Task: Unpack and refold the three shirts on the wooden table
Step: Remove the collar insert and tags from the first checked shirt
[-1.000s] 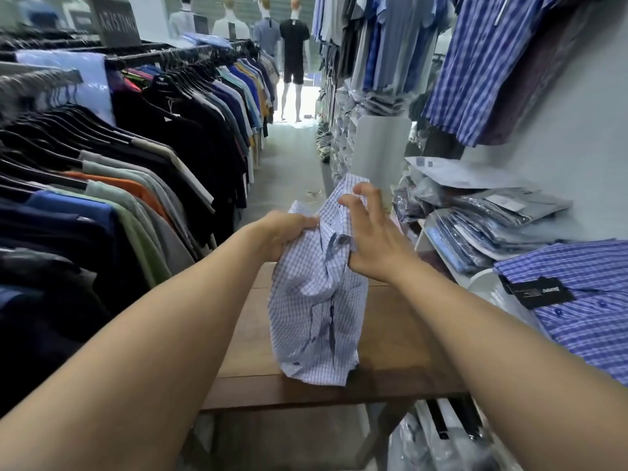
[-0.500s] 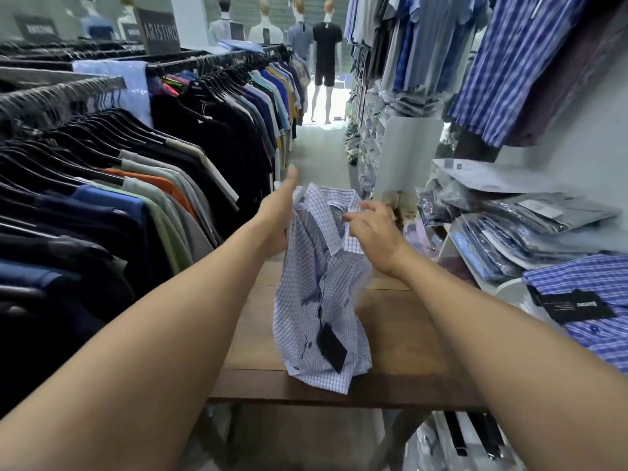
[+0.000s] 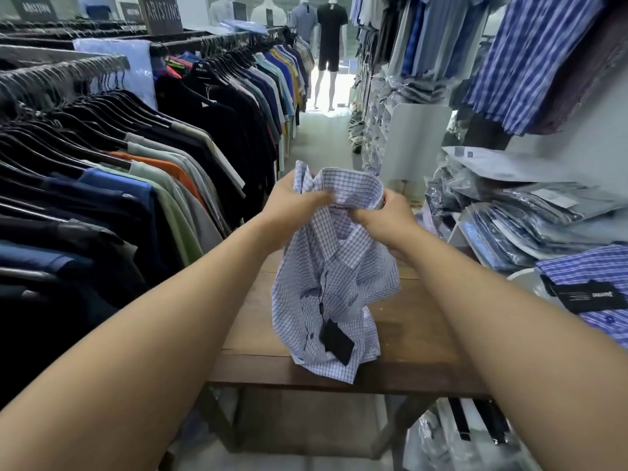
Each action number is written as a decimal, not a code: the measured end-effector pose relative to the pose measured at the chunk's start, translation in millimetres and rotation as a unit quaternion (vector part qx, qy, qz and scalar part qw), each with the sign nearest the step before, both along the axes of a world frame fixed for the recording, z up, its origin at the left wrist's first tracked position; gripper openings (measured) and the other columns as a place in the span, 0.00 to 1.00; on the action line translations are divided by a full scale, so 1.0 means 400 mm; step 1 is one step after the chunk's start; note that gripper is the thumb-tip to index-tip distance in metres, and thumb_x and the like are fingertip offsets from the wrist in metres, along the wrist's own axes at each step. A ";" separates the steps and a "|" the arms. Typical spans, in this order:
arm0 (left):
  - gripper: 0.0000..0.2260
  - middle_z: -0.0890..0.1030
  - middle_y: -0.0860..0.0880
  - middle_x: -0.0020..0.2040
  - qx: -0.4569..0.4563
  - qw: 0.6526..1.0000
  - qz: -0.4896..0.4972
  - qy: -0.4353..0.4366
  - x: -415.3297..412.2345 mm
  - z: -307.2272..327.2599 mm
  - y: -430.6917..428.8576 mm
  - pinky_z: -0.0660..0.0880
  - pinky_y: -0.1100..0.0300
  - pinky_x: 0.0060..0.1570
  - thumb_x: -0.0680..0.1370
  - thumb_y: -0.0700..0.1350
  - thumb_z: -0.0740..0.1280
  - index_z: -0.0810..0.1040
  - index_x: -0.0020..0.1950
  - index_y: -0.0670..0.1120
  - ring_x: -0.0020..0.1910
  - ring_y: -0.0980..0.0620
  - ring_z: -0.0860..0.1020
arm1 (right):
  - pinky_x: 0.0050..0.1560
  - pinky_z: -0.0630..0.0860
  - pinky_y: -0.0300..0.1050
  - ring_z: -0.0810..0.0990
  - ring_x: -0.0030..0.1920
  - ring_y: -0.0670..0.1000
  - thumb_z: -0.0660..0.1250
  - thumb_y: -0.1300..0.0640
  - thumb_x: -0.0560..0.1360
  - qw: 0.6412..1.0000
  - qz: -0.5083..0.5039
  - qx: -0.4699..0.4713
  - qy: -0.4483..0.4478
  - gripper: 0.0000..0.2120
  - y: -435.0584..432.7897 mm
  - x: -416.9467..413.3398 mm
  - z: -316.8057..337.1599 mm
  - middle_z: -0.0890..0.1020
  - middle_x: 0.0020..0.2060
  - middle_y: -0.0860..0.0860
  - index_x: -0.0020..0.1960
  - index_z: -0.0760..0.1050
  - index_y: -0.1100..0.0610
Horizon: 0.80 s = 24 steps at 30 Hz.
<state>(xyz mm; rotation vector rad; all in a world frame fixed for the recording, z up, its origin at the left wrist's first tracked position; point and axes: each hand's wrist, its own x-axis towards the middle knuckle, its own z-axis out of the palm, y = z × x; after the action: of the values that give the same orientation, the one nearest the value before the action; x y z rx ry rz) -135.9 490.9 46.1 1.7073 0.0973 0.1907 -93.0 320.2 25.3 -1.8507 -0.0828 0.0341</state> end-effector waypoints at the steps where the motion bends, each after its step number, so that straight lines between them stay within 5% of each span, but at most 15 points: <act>1: 0.11 0.85 0.42 0.47 0.008 1.000 -0.006 -0.008 -0.004 0.000 0.005 0.84 0.54 0.45 0.74 0.35 0.73 0.77 0.55 0.37 0.45 0.47 0.86 | 0.41 0.76 0.38 0.82 0.50 0.49 0.74 0.67 0.72 1.000 0.019 -0.010 -0.008 0.17 -0.002 -0.007 0.007 0.83 0.48 0.48 0.56 0.76 0.53; 3: 0.13 0.85 0.40 0.51 0.019 0.999 -0.029 -0.013 -0.016 0.003 0.019 0.84 0.52 0.49 0.75 0.34 0.72 0.77 0.58 0.36 0.48 0.45 0.85 | 0.41 0.78 0.38 0.82 0.49 0.48 0.74 0.65 0.73 0.998 0.049 -0.029 -0.012 0.14 -0.016 -0.018 0.021 0.83 0.47 0.47 0.54 0.77 0.53; 8: 0.12 0.87 0.48 0.49 0.049 0.994 -0.098 -0.010 -0.049 0.018 0.067 0.82 0.58 0.48 0.76 0.40 0.75 0.80 0.58 0.42 0.48 0.51 0.86 | 0.59 0.80 0.60 0.84 0.54 0.56 0.73 0.66 0.71 0.997 0.083 -0.003 -0.003 0.14 -0.034 -0.029 0.039 0.85 0.51 0.53 0.54 0.80 0.53; 16: 0.08 0.87 0.45 0.48 0.111 0.977 -0.160 0.091 -0.077 0.047 0.117 0.83 0.53 0.50 0.76 0.45 0.73 0.82 0.51 0.41 0.48 0.47 0.86 | 0.58 0.81 0.54 0.83 0.53 0.58 0.67 0.72 0.74 0.968 0.196 0.132 0.084 0.13 -0.063 -0.079 0.055 0.84 0.50 0.57 0.56 0.77 0.61; 19: 0.00 0.86 0.42 0.46 0.054 0.973 -0.183 0.128 -0.075 0.057 0.112 0.83 0.52 0.47 0.75 0.37 0.71 0.81 0.45 0.41 0.45 0.43 0.86 | 0.57 0.82 0.53 0.83 0.52 0.56 0.69 0.70 0.72 0.955 0.228 0.159 0.100 0.14 -0.066 -0.100 0.063 0.84 0.51 0.57 0.56 0.77 0.60; 24: 0.06 0.86 0.44 0.41 -0.038 0.967 -0.216 0.128 -0.072 0.048 0.083 0.84 0.52 0.46 0.76 0.33 0.70 0.81 0.42 0.42 0.40 0.46 0.85 | 0.59 0.81 0.55 0.82 0.54 0.59 0.68 0.69 0.70 0.947 0.220 0.206 0.112 0.17 -0.071 -0.094 0.057 0.82 0.53 0.60 0.59 0.75 0.62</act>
<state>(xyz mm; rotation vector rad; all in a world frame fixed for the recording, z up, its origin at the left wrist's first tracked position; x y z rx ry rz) -164.7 524.2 65.4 1.6282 -0.0765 -0.3540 -130.5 291.9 48.1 -1.3696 -0.3190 0.5014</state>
